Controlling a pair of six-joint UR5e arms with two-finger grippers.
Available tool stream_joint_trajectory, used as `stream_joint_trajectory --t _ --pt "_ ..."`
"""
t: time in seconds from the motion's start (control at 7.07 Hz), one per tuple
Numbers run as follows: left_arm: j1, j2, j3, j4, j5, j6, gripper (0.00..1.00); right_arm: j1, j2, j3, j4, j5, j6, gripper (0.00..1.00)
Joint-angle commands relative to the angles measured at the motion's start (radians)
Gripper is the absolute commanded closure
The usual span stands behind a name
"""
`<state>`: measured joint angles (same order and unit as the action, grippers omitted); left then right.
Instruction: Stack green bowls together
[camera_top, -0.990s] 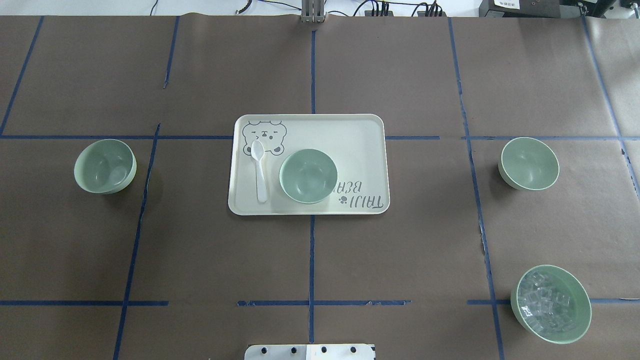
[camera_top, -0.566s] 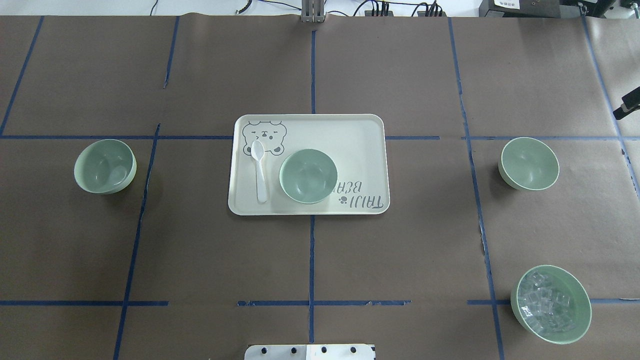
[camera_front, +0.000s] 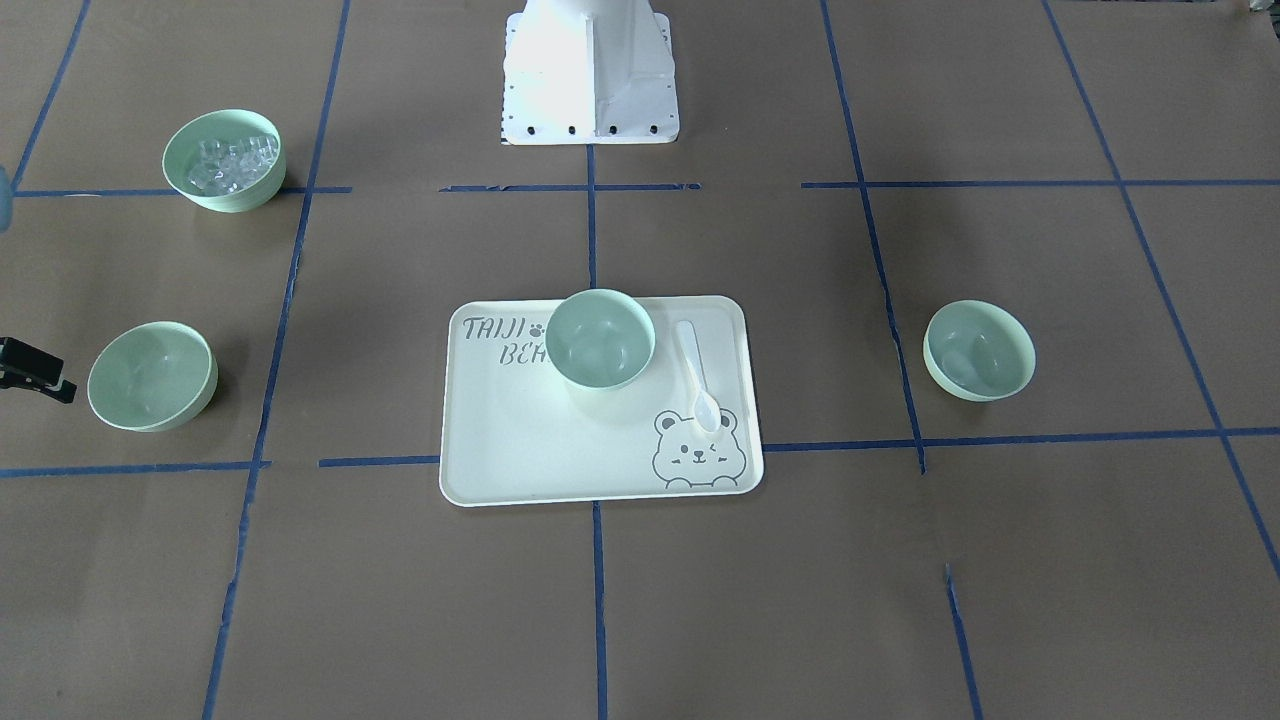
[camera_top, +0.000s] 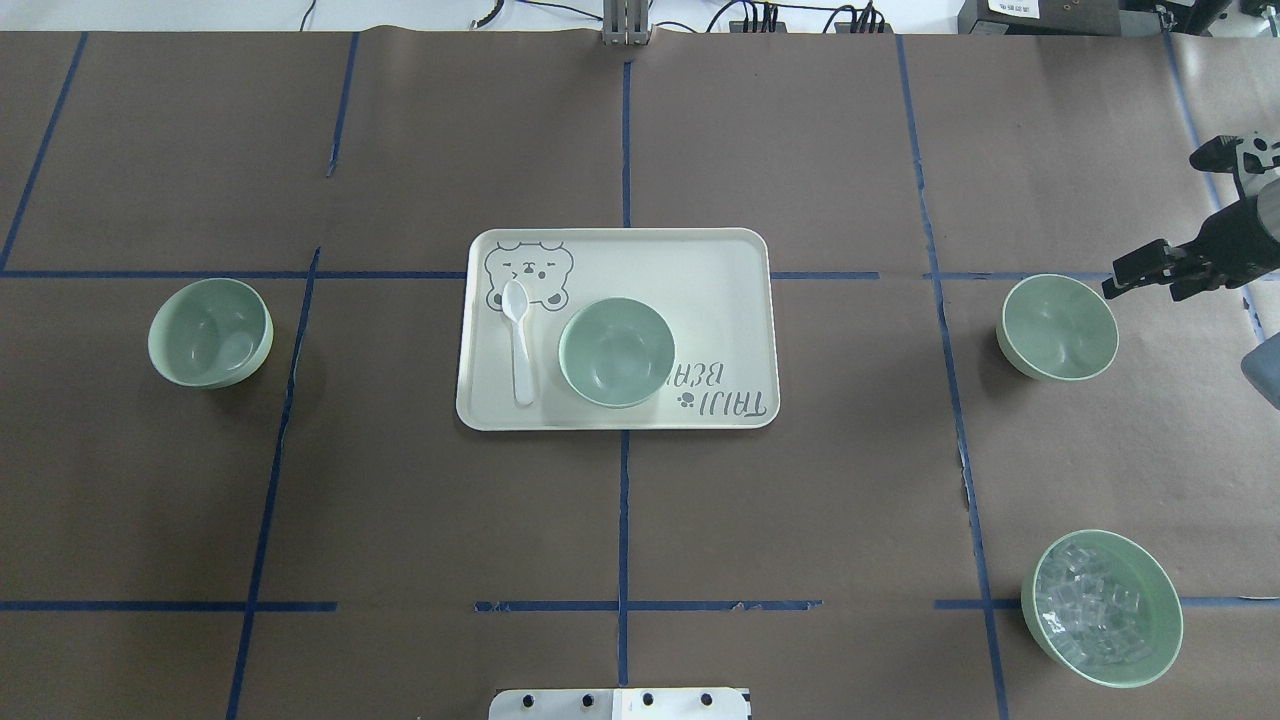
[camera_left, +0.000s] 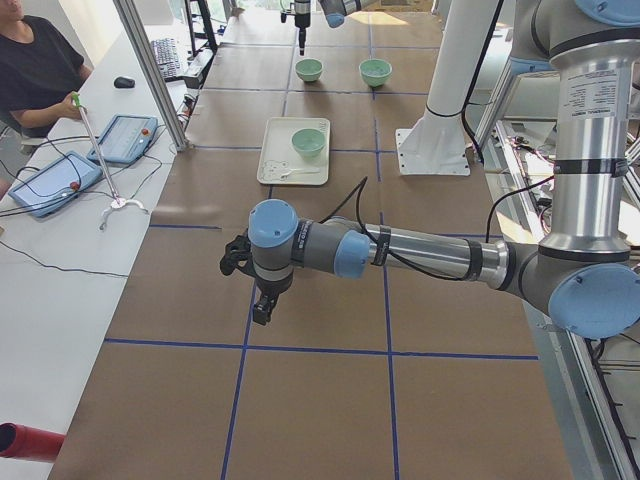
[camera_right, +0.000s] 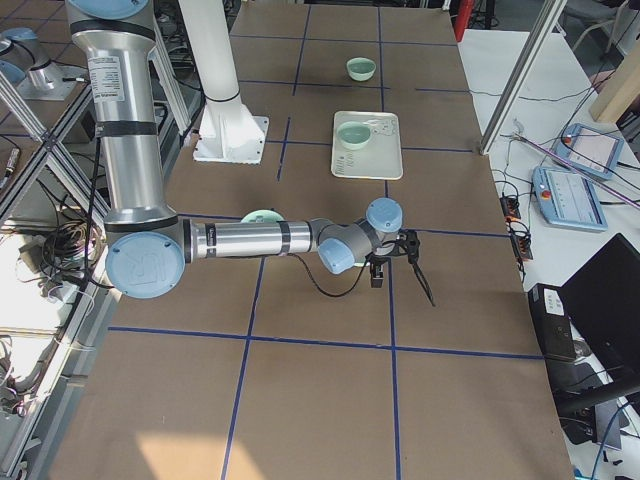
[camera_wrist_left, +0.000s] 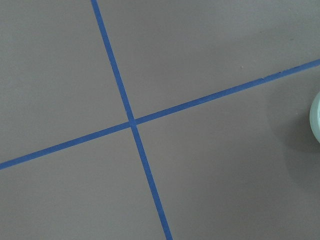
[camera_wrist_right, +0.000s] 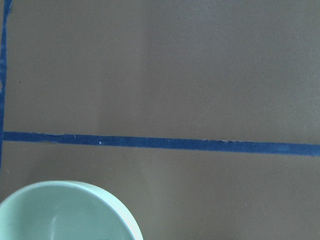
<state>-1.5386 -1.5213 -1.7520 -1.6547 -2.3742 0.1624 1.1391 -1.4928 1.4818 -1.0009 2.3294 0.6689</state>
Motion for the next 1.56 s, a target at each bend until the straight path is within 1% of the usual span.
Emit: stream_joint_trajectory --t 0.0,0.14,0.28,0.42,0.57,0.71,0.99,1.13,1.27,1.41 --pt "0.0 0.001 0.0 -0.016 0.001 -0.001 0.0 -0.045 -0.02 0.0 0.033 -0.019 0.032 0.06" --pt "0.0 0.001 0.0 -0.016 0.003 -0.001 0.0 -0.057 -0.018 0.003 0.033 -0.018 0.034 0.09" --pt "0.0 0.001 -0.001 -0.016 0.003 -0.001 0.0 -0.074 -0.018 -0.003 0.033 -0.021 0.038 0.15" --pt "0.0 0.003 0.0 -0.016 0.003 -0.001 0.0 -0.078 -0.02 0.0 0.033 -0.019 0.056 0.47" --pt "0.0 0.003 0.0 -0.016 0.003 -0.003 0.0 -0.082 -0.018 0.002 0.034 -0.016 0.085 0.93" --pt "0.0 0.004 0.0 -0.016 0.001 -0.001 0.0 -0.084 -0.018 0.012 0.034 -0.007 0.087 1.0" --pt "-0.001 0.004 -0.003 -0.016 0.003 -0.003 0.0 -0.084 -0.049 0.047 0.034 -0.005 0.087 1.0" --pt "-0.002 0.004 -0.001 -0.016 0.003 -0.003 0.0 -0.084 -0.05 0.101 0.021 0.001 0.093 1.0" --pt "-0.002 0.004 -0.004 -0.016 0.001 -0.003 0.0 -0.087 -0.035 0.153 0.018 0.01 0.197 1.0" --pt "-0.002 0.004 -0.012 -0.016 0.0 -0.004 0.0 -0.137 0.011 0.213 0.016 0.01 0.337 1.0"
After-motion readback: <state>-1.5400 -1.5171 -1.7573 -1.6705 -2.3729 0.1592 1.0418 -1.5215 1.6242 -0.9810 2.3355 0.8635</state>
